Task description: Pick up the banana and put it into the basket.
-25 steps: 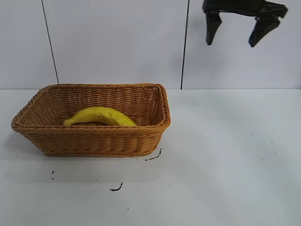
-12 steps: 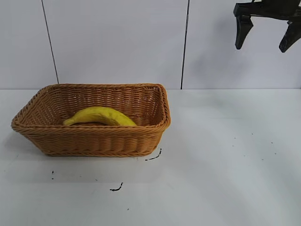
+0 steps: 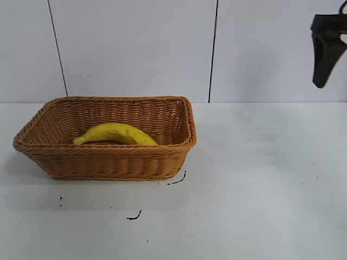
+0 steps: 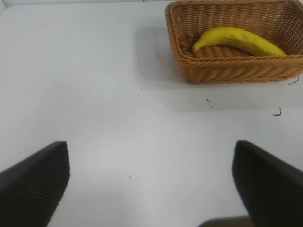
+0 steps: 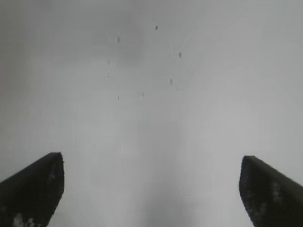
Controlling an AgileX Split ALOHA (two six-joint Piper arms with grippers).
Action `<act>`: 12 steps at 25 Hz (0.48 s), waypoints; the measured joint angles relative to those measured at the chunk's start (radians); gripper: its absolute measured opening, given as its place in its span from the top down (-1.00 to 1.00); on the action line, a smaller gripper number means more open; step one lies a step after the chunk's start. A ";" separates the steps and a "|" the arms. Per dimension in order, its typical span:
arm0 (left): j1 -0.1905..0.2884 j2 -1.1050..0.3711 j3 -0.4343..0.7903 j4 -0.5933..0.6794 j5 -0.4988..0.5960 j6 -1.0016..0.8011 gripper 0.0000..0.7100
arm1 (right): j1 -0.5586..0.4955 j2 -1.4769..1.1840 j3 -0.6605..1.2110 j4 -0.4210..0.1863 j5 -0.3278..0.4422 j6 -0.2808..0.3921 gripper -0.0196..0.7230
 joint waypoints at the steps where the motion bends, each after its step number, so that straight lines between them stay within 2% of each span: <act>1: 0.000 0.000 0.000 0.000 0.000 0.000 -0.95 | 0.000 -0.047 0.052 0.003 -0.007 -0.005 -0.91; 9: 0.000 0.000 0.000 0.000 0.000 0.000 -0.95 | 0.000 -0.490 0.374 0.011 -0.138 -0.039 -0.91; 12: 0.000 0.000 0.000 0.000 0.000 0.000 -0.95 | 0.000 -0.649 0.419 0.010 -0.166 -0.041 -0.91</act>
